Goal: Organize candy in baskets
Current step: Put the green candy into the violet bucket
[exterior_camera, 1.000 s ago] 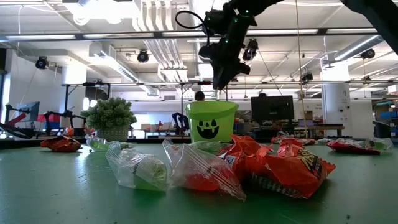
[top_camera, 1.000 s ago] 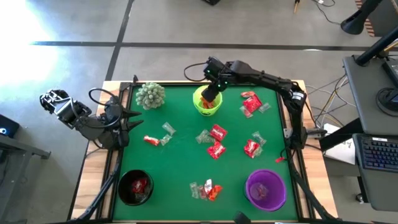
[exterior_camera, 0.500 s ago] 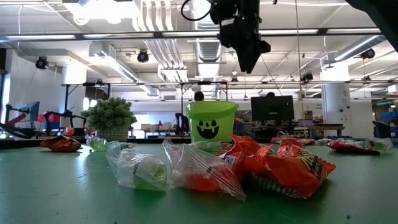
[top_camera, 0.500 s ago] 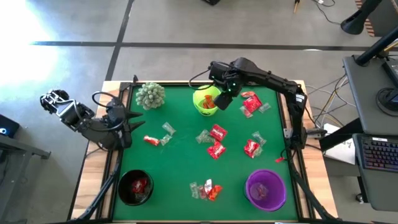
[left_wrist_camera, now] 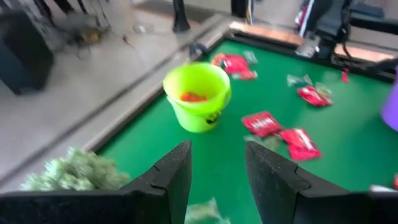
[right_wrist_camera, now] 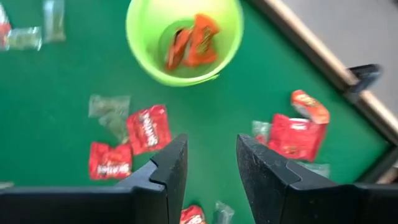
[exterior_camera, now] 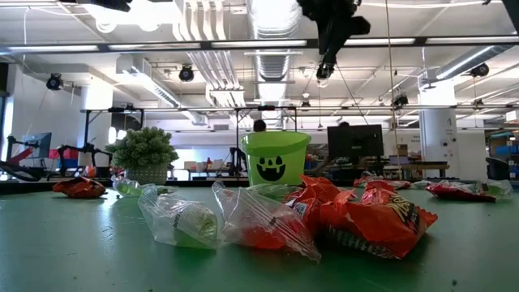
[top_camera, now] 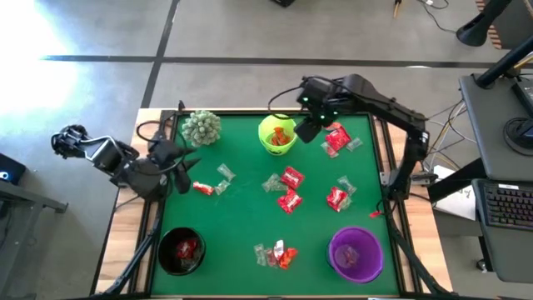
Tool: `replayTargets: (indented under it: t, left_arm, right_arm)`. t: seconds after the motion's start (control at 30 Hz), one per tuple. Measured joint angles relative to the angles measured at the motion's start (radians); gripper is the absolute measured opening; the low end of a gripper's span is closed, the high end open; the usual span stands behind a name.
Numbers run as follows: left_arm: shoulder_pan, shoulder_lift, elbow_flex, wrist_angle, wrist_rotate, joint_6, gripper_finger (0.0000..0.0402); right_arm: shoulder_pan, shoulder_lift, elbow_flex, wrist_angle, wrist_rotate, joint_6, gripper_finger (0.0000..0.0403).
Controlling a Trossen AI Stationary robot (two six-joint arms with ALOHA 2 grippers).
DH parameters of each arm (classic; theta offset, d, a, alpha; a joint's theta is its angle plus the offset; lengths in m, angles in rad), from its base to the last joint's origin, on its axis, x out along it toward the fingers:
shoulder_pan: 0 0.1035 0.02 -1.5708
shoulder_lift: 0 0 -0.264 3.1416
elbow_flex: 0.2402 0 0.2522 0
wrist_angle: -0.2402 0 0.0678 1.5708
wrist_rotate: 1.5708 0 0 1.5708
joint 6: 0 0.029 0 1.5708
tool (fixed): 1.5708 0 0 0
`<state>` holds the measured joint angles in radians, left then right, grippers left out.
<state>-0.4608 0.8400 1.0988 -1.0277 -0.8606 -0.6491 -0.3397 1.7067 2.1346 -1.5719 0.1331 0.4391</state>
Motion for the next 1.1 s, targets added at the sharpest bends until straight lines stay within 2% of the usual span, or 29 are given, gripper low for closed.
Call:
replayTargets:
  t: [0.1, 0.27, 0.37, 0.63, 0.83, 0.97, 1.1]
  left_arm:
    - [0.031, 0.020, -0.005, 0.044, 0.088, 0.005, 0.0132]
    - [0.069, 0.098, -0.014, 0.157, 0.208, 0.026, 0.0132]
    - [0.078, 0.159, -0.015, 0.187, 0.243, -0.014, 0.0132]
    - [0.074, 0.295, 0.037, 0.206, 0.256, -0.243, 0.0132]
    - [0.077, 0.382, 0.058, 0.174, 0.408, -0.384, 0.0142]
    - [0.078, 0.432, 0.047, 0.143, 0.476, -0.618, 0.0164]
    - [0.054, 0.521, 0.047, 0.257, 0.499, -0.783, 0.0180]
  right_arm:
    - [0.014, -0.036, 0.000, 0.000, 0.054, 0.037, 0.0128]
    - [0.046, -0.082, 0.000, 0.000, 0.060, 0.038, 0.0132]
    - [0.065, -0.103, -0.001, 0.000, 0.063, 0.032, 0.0132]
    - [0.117, -0.151, -0.001, 0.001, 0.076, -0.011, 0.0134]
    - [0.130, -0.199, -0.002, 0.001, 0.076, -0.035, 0.0134]
    - [0.130, -0.227, -0.002, 0.001, 0.077, -0.086, 0.0134]
    - [0.130, -0.253, -0.002, 0.001, 0.077, -0.120, 0.0134]
